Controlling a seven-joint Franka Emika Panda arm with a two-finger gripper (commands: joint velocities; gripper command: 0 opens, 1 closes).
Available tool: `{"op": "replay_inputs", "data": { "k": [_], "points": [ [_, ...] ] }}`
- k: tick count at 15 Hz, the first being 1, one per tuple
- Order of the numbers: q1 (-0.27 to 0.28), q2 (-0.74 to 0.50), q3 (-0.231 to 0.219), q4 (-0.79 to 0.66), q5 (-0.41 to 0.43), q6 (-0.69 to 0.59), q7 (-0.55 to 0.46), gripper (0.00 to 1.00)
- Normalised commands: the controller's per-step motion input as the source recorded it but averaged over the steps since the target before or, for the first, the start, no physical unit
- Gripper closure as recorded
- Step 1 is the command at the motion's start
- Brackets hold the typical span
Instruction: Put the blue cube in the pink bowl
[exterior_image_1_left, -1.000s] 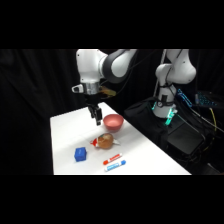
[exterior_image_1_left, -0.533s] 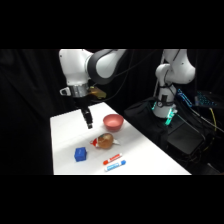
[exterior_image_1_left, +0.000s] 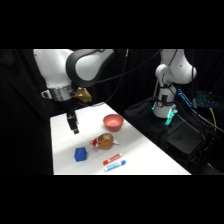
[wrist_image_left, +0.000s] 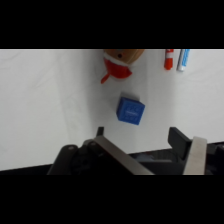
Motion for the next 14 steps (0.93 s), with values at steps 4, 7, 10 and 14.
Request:
{"op": "replay_inputs", "data": {
  "k": [4,7,10,14],
  "points": [
    [0.031,0.35,-0.026,0.62,0.014,-0.18,0.20,0.00],
    [0.059,0.32,-0.006,0.42,0.067,-0.03,0.22,0.00],
    [0.067,0.26,-0.005,0.26,0.075,0.07,0.19,0.00],
    [0.060,0.20,-0.020,0.15,0.077,0.15,0.17,0.00]
  ]
}}
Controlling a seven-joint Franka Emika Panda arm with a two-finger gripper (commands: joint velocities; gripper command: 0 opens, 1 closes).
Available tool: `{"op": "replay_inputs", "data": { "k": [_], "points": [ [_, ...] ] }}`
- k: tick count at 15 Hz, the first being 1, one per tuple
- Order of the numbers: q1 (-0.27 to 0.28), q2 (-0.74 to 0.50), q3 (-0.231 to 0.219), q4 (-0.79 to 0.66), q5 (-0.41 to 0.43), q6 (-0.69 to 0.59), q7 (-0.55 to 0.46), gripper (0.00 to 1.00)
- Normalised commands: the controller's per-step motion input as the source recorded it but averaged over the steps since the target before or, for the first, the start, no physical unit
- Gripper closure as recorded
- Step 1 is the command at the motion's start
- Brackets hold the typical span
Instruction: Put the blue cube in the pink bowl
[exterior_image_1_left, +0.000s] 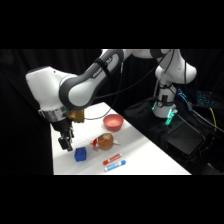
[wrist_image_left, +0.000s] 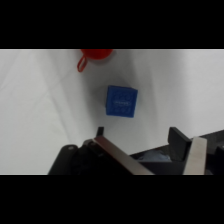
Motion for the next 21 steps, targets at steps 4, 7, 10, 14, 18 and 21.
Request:
{"op": "replay_inputs", "data": {
  "k": [4,7,10,14,18,21],
  "points": [
    [0.037,0.12,-0.046,0.02,0.085,0.24,0.14,0.00],
    [0.025,0.04,-0.043,-0.10,0.113,0.27,0.11,0.00],
    [0.062,-0.07,-0.063,-0.22,0.089,0.29,0.12,0.00],
    [0.072,-0.15,-0.063,-0.31,0.107,0.28,0.09,0.00],
    [0.071,-0.23,-0.062,-0.38,0.121,0.25,0.05,0.00],
    [0.065,-0.23,-0.065,-0.34,0.119,0.20,0.02,0.00]
  ]
}}
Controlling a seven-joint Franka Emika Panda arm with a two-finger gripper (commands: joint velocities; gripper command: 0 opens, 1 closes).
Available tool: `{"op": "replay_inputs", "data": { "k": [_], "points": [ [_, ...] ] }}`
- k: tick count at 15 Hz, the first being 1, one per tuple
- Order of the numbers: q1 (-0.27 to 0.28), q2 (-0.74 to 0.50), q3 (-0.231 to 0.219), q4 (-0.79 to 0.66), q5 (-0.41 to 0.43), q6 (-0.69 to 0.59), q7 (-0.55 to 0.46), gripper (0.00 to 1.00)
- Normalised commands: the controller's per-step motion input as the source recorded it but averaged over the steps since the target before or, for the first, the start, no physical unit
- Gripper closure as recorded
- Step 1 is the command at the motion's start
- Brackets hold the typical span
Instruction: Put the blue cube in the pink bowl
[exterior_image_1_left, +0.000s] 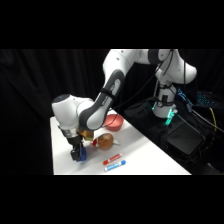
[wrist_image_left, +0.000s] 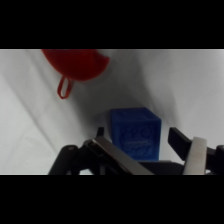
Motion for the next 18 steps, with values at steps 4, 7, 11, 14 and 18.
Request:
{"op": "replay_inputs", "data": {
  "k": [4,7,11,14,18],
  "points": [
    [0.049,-0.18,-0.052,-0.23,0.121,0.13,-0.02,0.27],
    [0.023,-0.12,-0.010,-0.13,0.140,0.08,-0.08,0.61],
    [0.015,-0.13,0.009,-0.10,0.127,-0.01,-0.13,0.71],
    [0.079,-0.37,-0.022,-0.30,0.034,-0.13,-0.15,0.71],
    [0.071,-0.60,-0.020,-0.43,-0.022,-0.23,-0.18,0.71]
  ]
}}
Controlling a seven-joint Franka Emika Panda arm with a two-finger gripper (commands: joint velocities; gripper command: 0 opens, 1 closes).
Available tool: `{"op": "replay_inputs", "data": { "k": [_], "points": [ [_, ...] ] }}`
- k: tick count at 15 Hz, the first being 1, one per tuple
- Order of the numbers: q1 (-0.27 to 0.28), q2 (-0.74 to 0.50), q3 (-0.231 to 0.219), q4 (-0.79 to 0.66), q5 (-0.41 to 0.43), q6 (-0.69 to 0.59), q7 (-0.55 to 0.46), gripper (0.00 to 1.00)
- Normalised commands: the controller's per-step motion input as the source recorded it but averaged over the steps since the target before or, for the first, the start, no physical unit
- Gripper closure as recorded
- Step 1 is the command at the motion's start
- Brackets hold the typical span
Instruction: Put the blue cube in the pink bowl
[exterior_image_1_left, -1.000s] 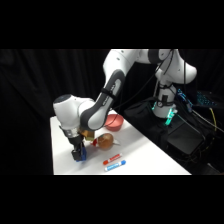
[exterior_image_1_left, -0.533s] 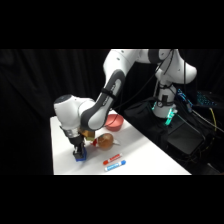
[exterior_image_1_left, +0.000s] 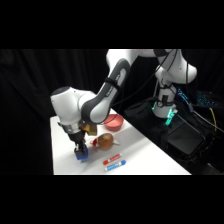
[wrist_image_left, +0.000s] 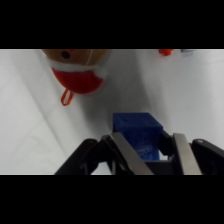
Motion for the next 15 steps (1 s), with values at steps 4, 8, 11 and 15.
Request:
{"op": "replay_inputs", "data": {
  "k": [4,8,11,15],
  "points": [
    [0.029,-0.58,-0.041,-0.37,-0.068,-0.28,-0.15,0.71],
    [0.021,-0.53,-0.038,-0.39,-0.098,-0.15,-0.13,0.71],
    [0.009,-0.57,-0.020,-0.56,-0.091,0.07,-0.13,0.71],
    [-0.023,-0.64,-0.011,-0.77,-0.057,0.28,-0.12,0.71]
  ]
}}
